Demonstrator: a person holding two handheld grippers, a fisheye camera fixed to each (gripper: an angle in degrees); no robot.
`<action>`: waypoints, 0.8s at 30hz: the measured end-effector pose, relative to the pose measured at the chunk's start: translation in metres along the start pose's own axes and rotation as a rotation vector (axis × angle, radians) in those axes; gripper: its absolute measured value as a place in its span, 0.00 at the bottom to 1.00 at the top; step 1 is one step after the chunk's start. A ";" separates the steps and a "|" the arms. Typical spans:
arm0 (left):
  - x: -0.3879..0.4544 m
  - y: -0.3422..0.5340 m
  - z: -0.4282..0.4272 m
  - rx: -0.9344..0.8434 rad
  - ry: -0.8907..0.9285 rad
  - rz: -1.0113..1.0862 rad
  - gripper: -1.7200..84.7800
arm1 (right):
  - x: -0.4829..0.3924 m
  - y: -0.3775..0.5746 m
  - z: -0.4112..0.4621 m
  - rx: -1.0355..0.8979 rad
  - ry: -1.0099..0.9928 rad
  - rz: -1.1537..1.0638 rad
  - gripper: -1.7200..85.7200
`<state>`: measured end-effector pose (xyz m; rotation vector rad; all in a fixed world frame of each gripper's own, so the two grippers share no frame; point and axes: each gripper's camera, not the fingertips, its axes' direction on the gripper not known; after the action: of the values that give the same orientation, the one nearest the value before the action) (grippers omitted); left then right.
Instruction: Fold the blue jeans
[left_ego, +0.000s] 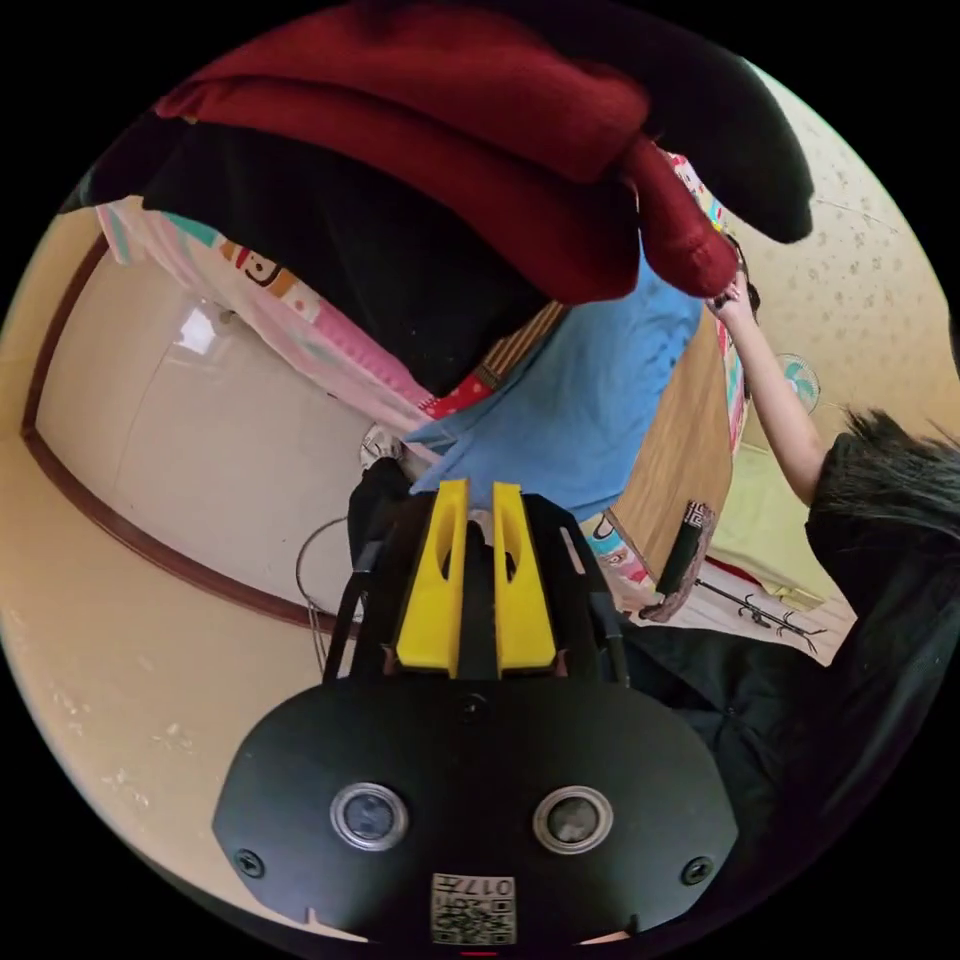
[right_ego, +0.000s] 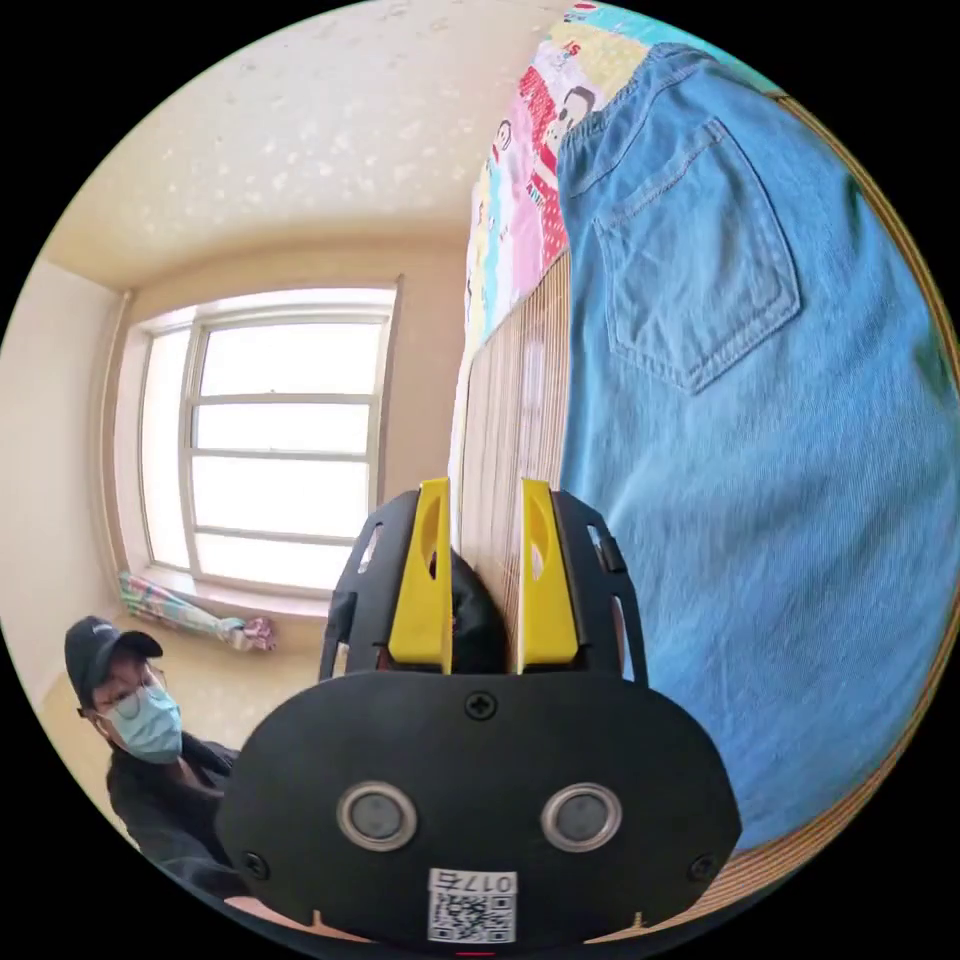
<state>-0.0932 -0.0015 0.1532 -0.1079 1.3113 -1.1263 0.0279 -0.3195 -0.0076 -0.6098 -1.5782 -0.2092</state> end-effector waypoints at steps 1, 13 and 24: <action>0.008 0.002 -0.001 0.002 -0.046 0.039 0.08 | -0.010 0.043 0.001 -0.060 0.106 -0.031 0.13; 0.137 -0.029 0.087 -0.087 -0.259 0.491 0.10 | -0.007 0.340 0.057 -0.132 0.375 0.203 0.08; 0.178 0.034 0.114 -0.457 -0.136 0.492 0.03 | -0.005 0.420 -0.014 -0.442 0.336 0.194 0.05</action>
<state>-0.0100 -0.1666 0.0450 -0.1824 1.3558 -0.3877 0.2487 0.0243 -0.1059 -1.0091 -1.1429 -0.4954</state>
